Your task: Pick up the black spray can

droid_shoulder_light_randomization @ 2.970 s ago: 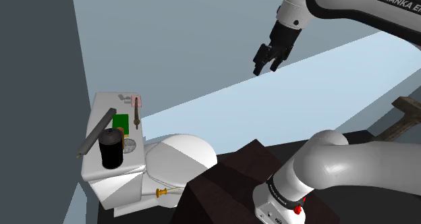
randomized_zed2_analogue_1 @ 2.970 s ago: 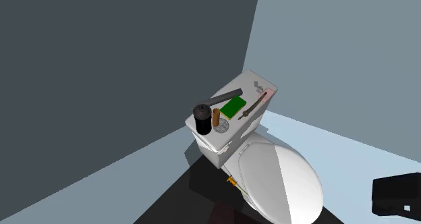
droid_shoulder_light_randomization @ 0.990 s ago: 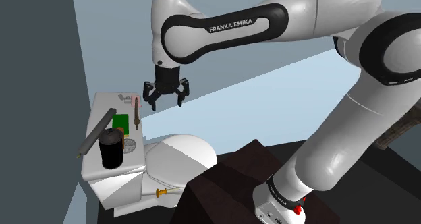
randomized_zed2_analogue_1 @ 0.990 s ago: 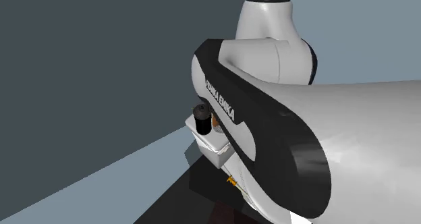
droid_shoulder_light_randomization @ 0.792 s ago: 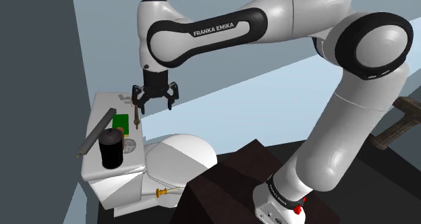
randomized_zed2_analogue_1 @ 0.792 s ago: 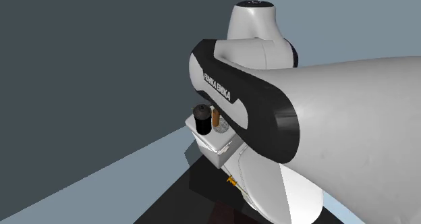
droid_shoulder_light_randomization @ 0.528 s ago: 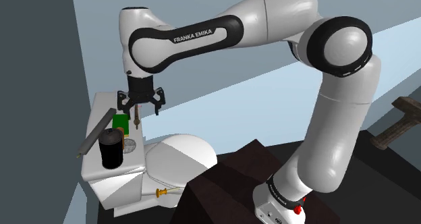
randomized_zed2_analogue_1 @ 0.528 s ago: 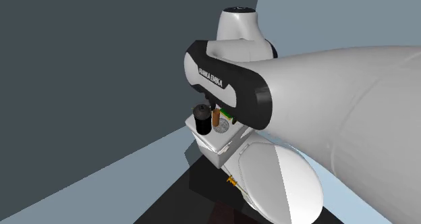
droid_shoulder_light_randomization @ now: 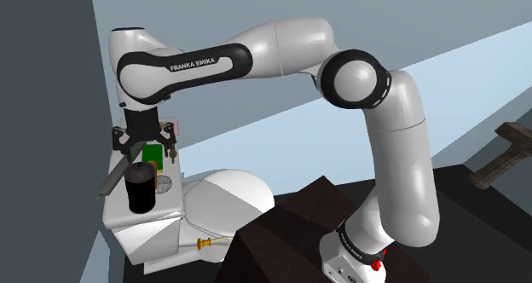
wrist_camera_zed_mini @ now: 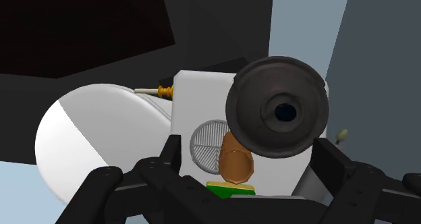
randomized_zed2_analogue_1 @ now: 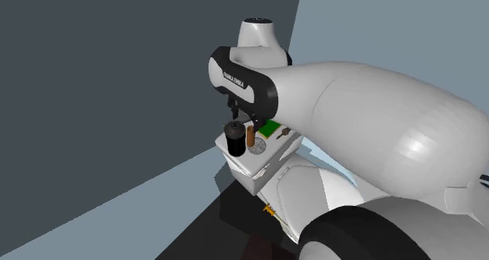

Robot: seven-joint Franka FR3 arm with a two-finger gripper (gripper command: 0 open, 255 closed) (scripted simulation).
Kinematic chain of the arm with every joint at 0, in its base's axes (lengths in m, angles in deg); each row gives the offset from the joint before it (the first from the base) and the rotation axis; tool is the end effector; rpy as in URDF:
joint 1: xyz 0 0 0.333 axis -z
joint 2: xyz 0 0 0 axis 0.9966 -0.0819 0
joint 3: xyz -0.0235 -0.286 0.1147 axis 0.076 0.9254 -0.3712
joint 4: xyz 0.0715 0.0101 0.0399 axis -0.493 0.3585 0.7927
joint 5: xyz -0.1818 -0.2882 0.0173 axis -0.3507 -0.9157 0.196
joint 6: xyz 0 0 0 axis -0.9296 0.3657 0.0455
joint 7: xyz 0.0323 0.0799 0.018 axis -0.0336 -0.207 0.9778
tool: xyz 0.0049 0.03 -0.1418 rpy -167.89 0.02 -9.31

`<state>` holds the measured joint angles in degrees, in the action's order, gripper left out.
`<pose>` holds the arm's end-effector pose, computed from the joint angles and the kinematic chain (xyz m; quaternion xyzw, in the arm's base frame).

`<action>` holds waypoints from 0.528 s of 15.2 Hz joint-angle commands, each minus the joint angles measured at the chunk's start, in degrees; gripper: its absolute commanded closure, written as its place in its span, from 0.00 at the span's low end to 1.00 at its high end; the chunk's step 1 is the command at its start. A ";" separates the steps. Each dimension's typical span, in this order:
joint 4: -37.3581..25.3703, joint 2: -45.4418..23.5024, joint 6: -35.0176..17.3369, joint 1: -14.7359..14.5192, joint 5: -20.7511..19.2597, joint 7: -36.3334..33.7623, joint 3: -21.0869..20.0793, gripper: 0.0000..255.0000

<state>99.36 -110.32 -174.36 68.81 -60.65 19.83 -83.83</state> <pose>0.5214 0.3769 0.2649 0.9822 -0.1420 -0.1198 0.0266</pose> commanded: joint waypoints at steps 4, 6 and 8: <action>-7.65 -7.06 0.88 -2.79 -0.67 -1.16 0.88 0.00; -7.43 -7.85 -0.11 -2.88 -0.87 -1.13 1.07 0.00; -7.28 -8.68 -1.06 -2.98 -1.08 -1.10 1.27 0.00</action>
<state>92.09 -118.49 -174.91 65.88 -61.60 18.67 -82.68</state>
